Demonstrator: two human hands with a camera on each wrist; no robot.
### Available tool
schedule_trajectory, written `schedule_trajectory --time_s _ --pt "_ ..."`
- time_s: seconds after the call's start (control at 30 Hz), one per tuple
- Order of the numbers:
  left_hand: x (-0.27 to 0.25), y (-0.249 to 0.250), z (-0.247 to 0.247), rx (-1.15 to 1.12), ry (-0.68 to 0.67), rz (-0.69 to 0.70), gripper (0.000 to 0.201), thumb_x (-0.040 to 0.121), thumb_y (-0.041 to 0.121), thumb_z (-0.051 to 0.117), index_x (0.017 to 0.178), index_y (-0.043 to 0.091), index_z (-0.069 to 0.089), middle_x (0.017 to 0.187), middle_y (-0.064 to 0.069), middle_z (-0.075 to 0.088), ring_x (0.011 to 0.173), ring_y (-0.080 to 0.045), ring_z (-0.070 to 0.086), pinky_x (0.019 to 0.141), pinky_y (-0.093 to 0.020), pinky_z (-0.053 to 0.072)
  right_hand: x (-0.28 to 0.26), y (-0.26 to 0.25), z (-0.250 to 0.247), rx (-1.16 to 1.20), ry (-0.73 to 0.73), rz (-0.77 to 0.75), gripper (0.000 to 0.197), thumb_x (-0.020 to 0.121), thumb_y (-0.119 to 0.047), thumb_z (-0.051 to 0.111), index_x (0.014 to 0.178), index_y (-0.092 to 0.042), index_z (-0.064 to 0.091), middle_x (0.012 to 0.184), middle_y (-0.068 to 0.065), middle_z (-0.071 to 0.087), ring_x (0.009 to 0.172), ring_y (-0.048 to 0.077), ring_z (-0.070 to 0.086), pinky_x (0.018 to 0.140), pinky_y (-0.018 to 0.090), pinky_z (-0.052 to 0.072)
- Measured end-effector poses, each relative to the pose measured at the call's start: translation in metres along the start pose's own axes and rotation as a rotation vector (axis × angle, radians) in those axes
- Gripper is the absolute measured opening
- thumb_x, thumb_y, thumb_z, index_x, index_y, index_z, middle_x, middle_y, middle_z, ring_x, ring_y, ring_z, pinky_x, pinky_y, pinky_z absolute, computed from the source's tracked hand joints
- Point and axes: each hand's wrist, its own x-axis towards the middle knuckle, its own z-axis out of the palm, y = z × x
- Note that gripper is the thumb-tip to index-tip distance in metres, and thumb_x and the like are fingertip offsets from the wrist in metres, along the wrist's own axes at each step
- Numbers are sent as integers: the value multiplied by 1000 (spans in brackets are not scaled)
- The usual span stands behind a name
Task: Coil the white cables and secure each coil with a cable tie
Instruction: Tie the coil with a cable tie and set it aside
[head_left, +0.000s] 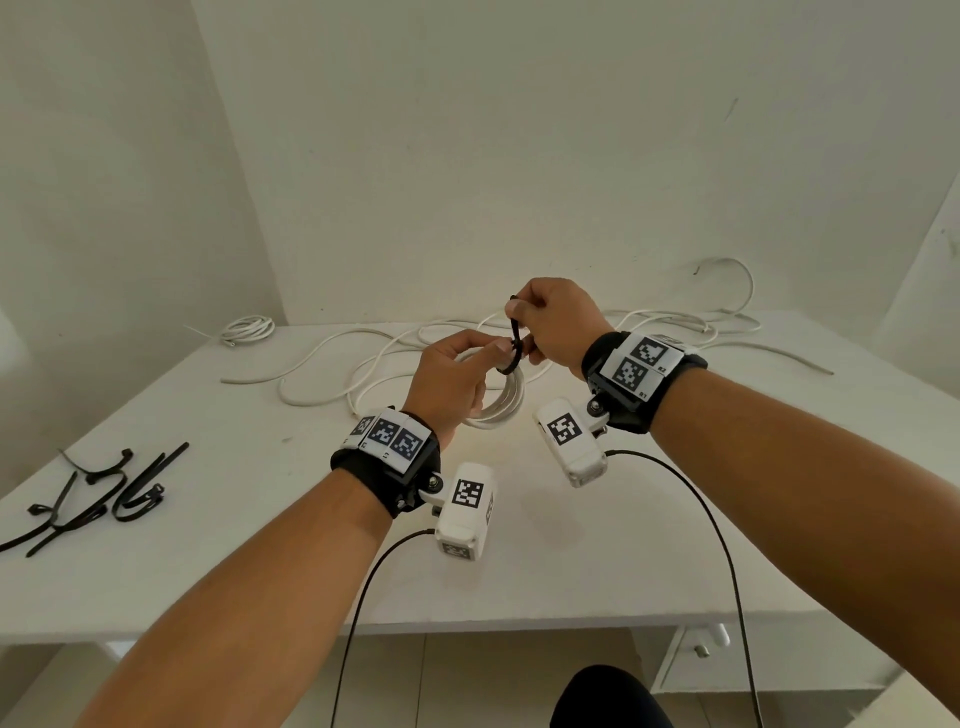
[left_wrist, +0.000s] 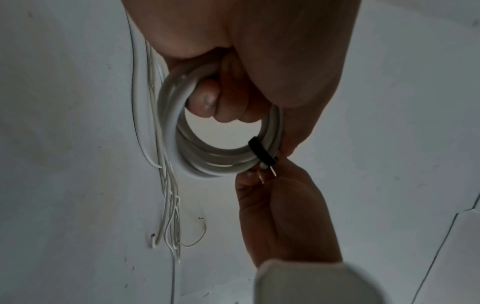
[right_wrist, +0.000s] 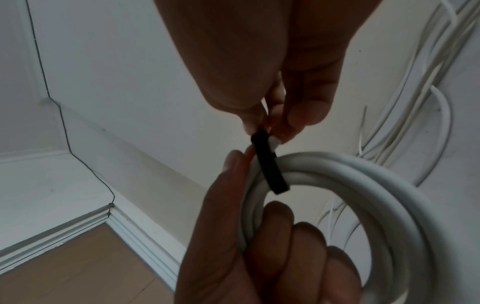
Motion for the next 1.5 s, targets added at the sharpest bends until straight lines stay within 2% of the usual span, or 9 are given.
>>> schedule_trajectory --time_s 0.1,0.23,0.37,0.6,0.73,0.8,1.0,1.27,1.5 --pt "1 0 -3 35 -45 -24 13 93 22 66 84 13 64 68 -1 68 36 -13 32 40 -21 25 -1 -1 3 7 -24 0 16 98 -19 57 89 -7 61 70 9 67 44 13 61 47 26 52" --pt "-2 -1 0 41 -85 -55 15 96 26 62 93 12 60 54 4 57 35 -12 30 39 -21 24 1 -1 7 -34 -2 -34 16 97 -21 60 86 -9 62 67 8 67 44 14 59 50 28 51" --pt "-6 3 2 40 -67 -41 14 94 25 66 90 12 62 53 5 58 35 -11 30 37 -20 22 0 1 8 -114 -9 -59 16 95 -23 62 84 -12 66 66 1 66 51 11 60 55 26 49" --pt "-12 7 4 37 -91 -1 11 97 19 61 86 15 60 45 11 50 36 -11 28 42 -21 21 6 0 -1 108 51 22 18 94 -16 64 78 -7 66 54 -2 63 46 13 57 49 26 46" --pt "-9 3 -1 -65 -66 -62 10 98 20 59 91 14 62 44 12 42 34 -9 27 41 -21 20 0 1 1 121 -144 127 32 93 -40 63 92 -9 72 69 -3 70 61 12 62 55 28 47" --pt "-8 1 -3 -78 -64 -88 8 98 20 59 98 15 65 45 10 40 35 -9 26 40 -21 22 -2 3 1 130 -209 132 31 90 -41 66 88 -12 74 73 -3 71 66 13 62 56 28 45" --pt "-8 2 0 -95 -97 -71 30 98 24 59 70 17 57 44 7 31 36 -10 23 40 -19 23 0 3 3 182 -119 73 22 91 -21 70 73 -8 68 57 0 63 50 12 53 53 27 42" --pt "-10 5 -6 33 -168 -3 18 90 10 70 82 14 54 51 10 49 36 -10 31 42 -21 27 5 4 7 104 -48 66 23 89 -21 72 69 -11 69 51 -4 61 43 9 46 48 21 41" --pt "-12 -5 -13 -19 -135 -72 21 92 9 67 76 16 55 45 9 40 33 -9 28 39 -18 24 6 8 17 77 -124 82 24 90 -26 71 73 -9 71 58 1 66 49 13 54 50 26 44"
